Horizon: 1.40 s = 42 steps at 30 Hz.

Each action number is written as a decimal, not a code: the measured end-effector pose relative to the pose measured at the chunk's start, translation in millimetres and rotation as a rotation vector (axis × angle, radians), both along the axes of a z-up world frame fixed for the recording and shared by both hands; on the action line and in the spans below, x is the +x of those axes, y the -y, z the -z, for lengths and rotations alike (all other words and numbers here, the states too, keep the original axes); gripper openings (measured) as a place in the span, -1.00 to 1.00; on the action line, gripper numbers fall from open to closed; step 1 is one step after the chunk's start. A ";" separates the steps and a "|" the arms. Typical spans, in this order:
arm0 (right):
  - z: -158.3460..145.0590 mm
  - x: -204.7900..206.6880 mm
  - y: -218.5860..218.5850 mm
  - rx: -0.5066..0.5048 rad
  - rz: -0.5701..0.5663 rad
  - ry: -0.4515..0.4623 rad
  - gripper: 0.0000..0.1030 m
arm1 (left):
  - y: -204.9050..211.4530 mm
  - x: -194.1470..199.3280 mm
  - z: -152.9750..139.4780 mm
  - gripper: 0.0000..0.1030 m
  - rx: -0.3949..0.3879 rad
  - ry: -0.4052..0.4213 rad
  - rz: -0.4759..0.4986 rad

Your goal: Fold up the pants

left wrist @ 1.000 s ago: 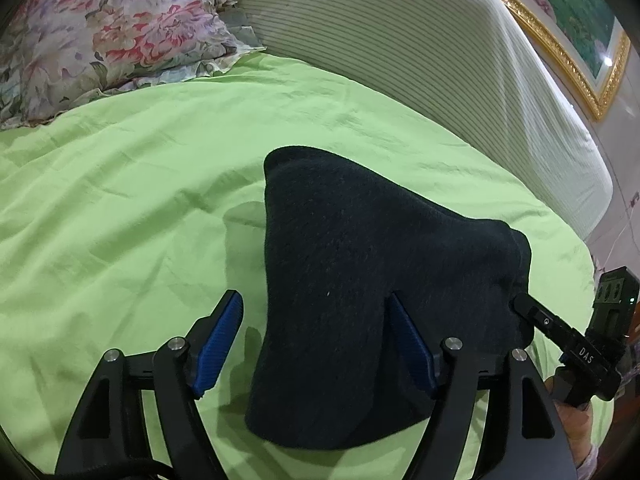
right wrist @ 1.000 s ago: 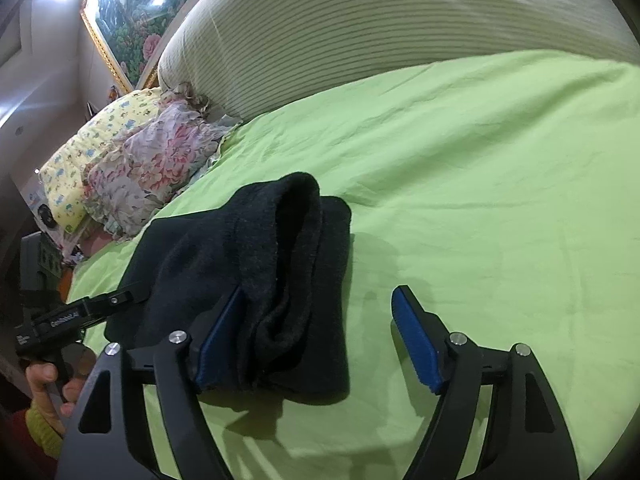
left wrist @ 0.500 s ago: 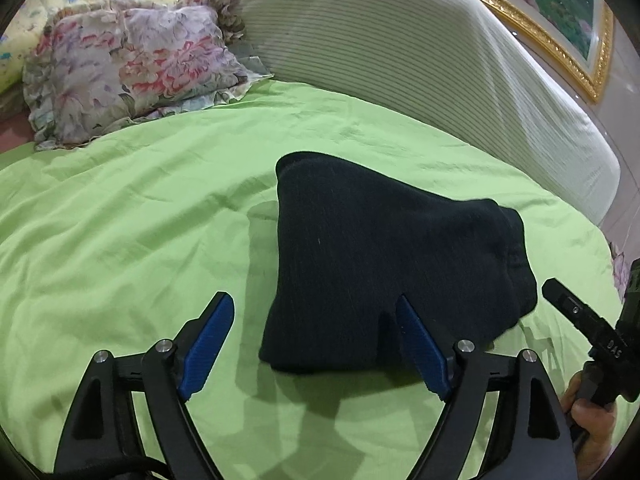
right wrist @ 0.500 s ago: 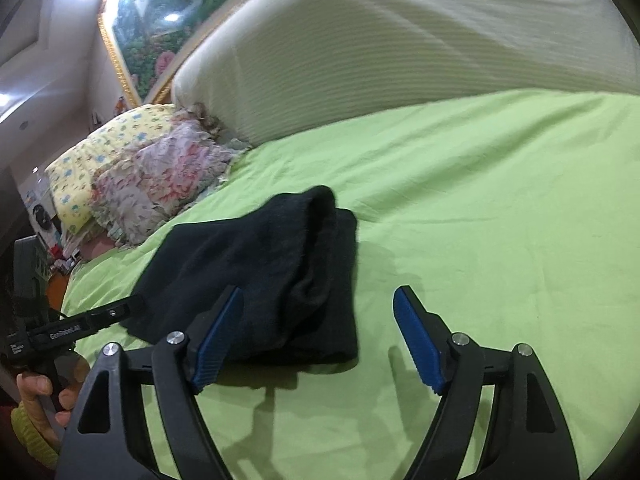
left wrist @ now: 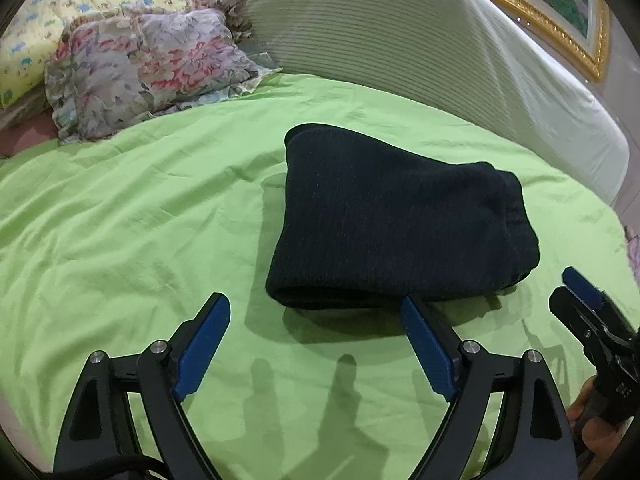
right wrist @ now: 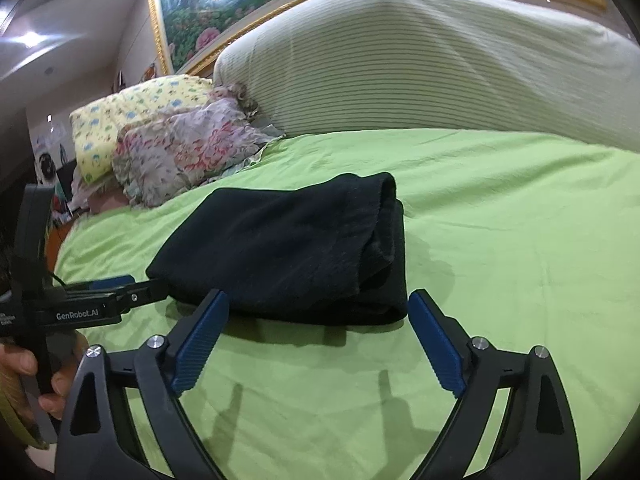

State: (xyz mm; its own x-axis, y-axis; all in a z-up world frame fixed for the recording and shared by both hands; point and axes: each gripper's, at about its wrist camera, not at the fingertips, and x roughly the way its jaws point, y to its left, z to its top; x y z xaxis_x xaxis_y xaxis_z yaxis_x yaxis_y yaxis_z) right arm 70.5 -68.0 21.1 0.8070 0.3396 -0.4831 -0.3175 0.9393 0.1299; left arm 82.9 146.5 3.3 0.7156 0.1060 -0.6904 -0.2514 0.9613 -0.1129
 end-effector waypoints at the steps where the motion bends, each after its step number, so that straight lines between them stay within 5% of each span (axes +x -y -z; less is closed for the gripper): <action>1: 0.5 -2.4 -2.2 -0.014 0.001 0.007 0.82 | 2.2 -2.0 0.0 0.72 0.019 0.005 -0.004; 9: 4.1 -12.7 -17.6 -0.096 -0.032 0.041 0.92 | 18.0 -10.5 11.1 0.81 0.125 -0.008 0.020; 42: 16.9 -3.7 -14.5 -0.109 0.016 -0.008 0.99 | 18.9 -1.9 24.8 0.91 0.135 0.007 0.040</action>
State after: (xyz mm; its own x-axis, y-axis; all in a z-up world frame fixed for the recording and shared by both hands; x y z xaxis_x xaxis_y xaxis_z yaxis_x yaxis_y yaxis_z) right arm 66.8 -53.5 4.1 0.8083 0.2716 -0.5225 -0.3014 0.9531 0.0292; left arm 81.1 127.7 -21.5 0.7257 0.1690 -0.6669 -0.2121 0.9771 0.0167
